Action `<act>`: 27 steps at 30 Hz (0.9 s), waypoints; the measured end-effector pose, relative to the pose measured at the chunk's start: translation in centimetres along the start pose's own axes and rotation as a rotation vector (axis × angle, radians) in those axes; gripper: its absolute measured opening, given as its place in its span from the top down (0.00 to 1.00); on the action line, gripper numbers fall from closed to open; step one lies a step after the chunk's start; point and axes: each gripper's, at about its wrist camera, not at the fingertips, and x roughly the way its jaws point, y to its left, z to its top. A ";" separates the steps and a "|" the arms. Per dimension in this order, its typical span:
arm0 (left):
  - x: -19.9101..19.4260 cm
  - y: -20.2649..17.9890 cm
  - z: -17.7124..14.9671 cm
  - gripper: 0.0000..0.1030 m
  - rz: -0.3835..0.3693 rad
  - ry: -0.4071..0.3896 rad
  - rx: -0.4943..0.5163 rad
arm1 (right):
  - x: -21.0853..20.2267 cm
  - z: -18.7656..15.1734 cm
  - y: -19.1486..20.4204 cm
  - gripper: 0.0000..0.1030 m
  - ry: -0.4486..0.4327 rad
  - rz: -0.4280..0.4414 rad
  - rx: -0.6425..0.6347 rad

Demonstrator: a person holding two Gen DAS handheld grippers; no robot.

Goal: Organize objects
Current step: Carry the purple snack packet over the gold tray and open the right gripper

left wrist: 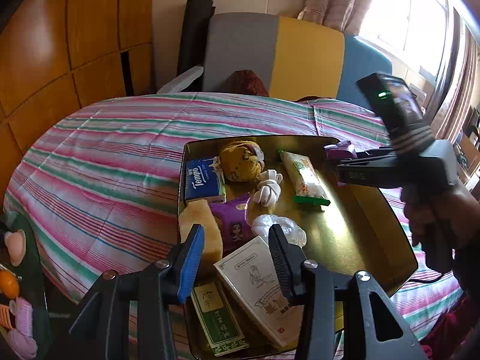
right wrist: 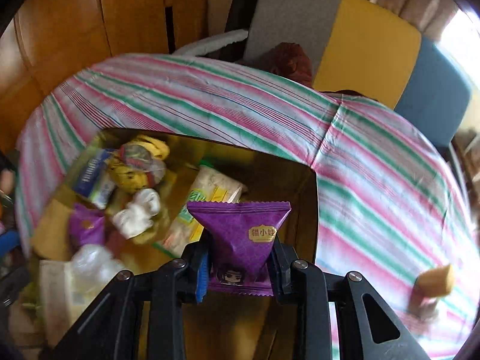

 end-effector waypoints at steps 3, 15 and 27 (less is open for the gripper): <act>0.2 0.2 -0.1 0.57 0.000 0.004 -0.008 | 1.4 0.5 -0.3 0.67 0.030 -0.069 -0.021; 0.0 -0.1 -0.1 0.57 -0.004 0.000 -0.002 | 0.5 -0.1 -1.6 0.45 -0.026 -0.040 0.039; -0.9 -1.6 -0.3 0.57 -0.020 -0.005 0.029 | -6.2 -3.7 -5.0 0.30 -0.138 0.088 0.228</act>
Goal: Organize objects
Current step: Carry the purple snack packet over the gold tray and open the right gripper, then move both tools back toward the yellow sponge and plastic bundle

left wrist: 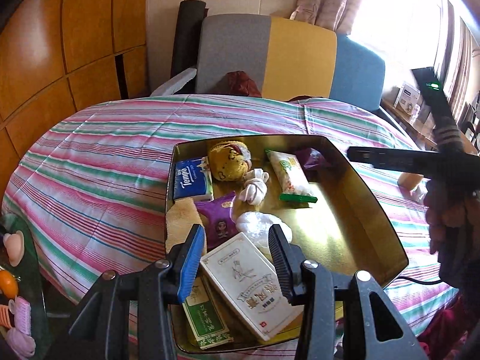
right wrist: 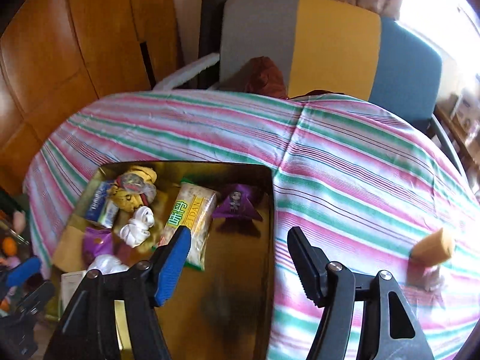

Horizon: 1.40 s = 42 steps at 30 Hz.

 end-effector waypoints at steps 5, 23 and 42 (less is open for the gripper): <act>-0.5 -1.1 0.2 0.57 -0.009 -0.008 0.030 | -3.2 -1.9 -3.4 0.28 -0.031 0.003 0.059; -0.5 -6.8 0.4 0.57 -0.034 -0.003 0.178 | -6.9 -9.4 -23.7 0.25 -0.033 -0.321 0.423; 0.9 -15.4 0.6 0.57 -0.178 0.048 0.314 | -8.8 -14.1 -32.0 0.23 -0.075 -0.306 0.926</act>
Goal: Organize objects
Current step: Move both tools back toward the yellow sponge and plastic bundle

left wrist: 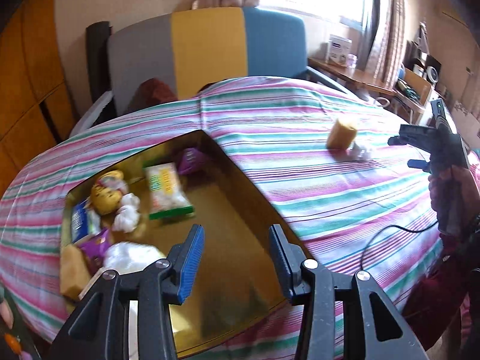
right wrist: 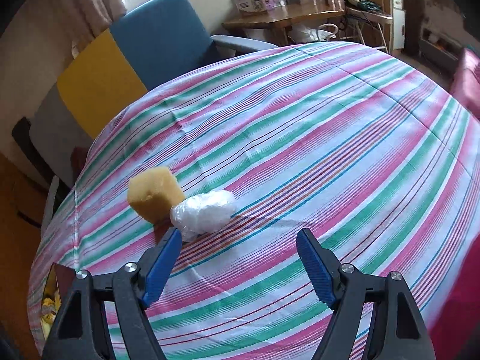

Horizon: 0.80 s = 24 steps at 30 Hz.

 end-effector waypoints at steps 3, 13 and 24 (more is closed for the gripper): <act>0.5 -1.5 0.2 0.57 -0.010 0.008 0.027 | 0.2 0.4 -1.1 0.23 0.015 0.013 0.066; 1.6 -4.3 0.7 0.57 -0.024 0.032 0.084 | 1.5 -0.4 -0.4 0.23 0.095 0.035 0.042; 5.1 -7.9 5.0 0.41 -0.113 0.081 0.084 | 0.5 -0.1 -2.3 0.21 0.075 0.087 0.144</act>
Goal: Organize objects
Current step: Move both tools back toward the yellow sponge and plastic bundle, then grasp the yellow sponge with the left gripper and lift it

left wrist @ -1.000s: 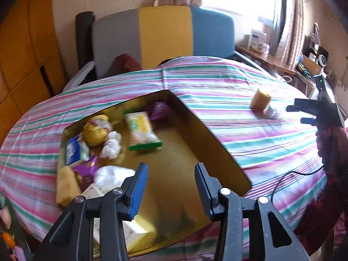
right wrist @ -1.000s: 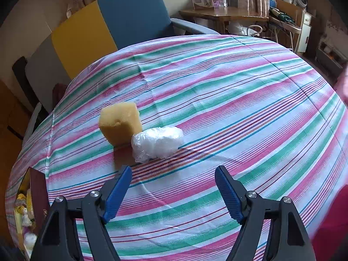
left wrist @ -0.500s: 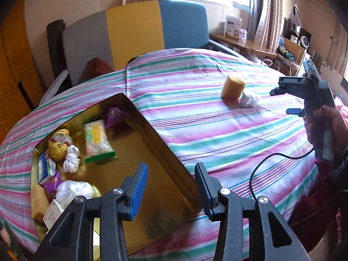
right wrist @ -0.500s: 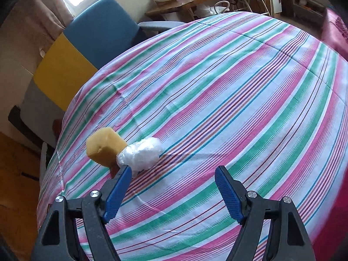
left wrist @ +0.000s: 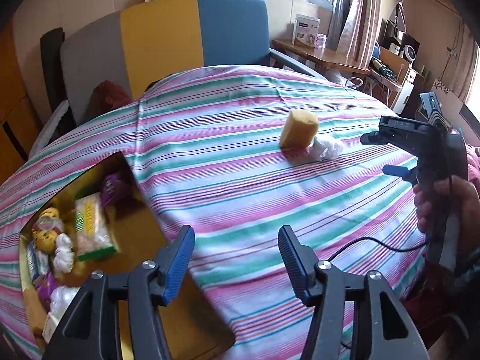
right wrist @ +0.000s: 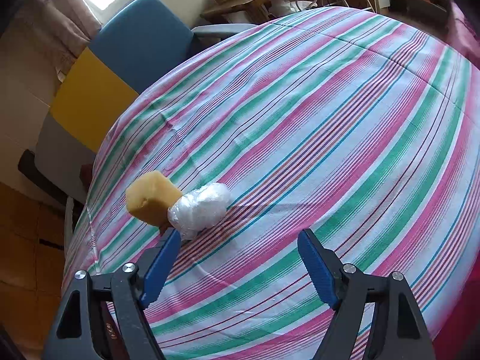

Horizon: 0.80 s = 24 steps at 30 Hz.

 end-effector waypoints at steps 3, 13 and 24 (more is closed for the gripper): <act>1.4 -1.2 1.6 0.31 -0.013 0.006 0.008 | -0.6 0.3 -0.8 0.21 -0.015 0.037 0.051; 8.5 -5.9 8.4 0.21 -0.087 0.049 0.048 | -1.3 0.9 -2.1 0.19 -0.025 0.117 0.153; 15.5 -11.4 13.6 0.16 -0.062 0.050 0.096 | -0.2 0.9 -2.7 0.17 0.014 0.168 0.211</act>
